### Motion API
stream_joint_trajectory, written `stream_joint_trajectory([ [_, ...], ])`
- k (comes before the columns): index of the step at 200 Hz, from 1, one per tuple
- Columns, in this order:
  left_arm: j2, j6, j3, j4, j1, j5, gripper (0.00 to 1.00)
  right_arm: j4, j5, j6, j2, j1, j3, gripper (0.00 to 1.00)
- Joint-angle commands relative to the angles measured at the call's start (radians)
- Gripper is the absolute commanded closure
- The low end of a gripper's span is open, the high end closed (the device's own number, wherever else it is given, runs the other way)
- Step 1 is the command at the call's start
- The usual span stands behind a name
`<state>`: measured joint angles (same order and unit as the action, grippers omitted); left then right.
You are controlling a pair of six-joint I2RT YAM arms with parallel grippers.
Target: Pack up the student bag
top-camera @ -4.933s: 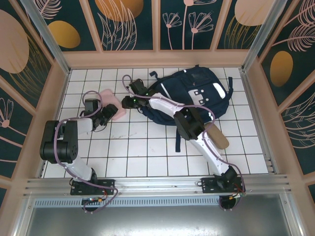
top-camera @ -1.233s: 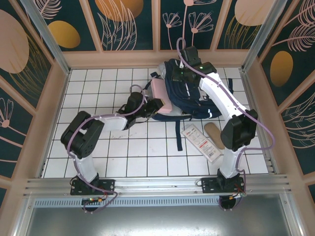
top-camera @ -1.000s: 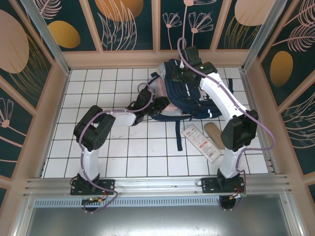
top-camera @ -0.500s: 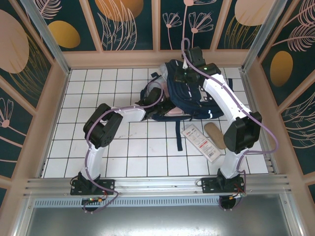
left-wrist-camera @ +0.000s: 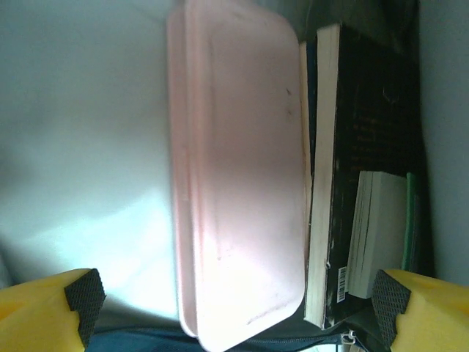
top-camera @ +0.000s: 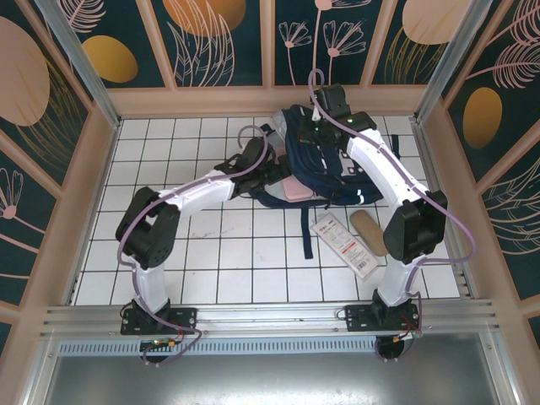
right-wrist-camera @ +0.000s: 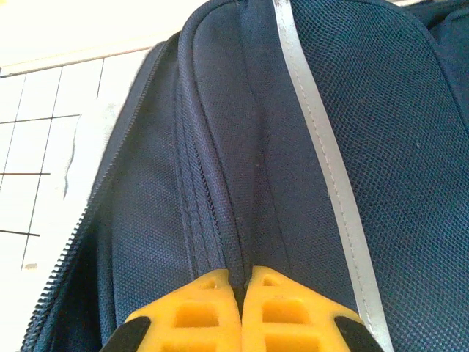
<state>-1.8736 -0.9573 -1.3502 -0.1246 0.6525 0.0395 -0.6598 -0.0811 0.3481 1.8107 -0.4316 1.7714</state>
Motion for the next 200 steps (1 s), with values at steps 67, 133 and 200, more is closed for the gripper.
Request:
stream_joint_trajectory([
  [67, 0.038, 0.124, 0.098, -0.069, -0.060, 0.016, 0.22, 0.074, 0.018, 0.061, -0.078, 0.008, -0.075, 1.00],
  [133, -0.013, 0.090, 0.012, 0.048, -0.058, 0.136, 0.27, 0.079, 0.025, 0.075, -0.103, -0.001, -0.116, 1.00],
  [200, -0.142, 0.009, 0.039, -0.015, -0.052, 0.201, 0.30, 0.060, 0.073, 0.065, -0.111, 0.001, -0.107, 1.00],
])
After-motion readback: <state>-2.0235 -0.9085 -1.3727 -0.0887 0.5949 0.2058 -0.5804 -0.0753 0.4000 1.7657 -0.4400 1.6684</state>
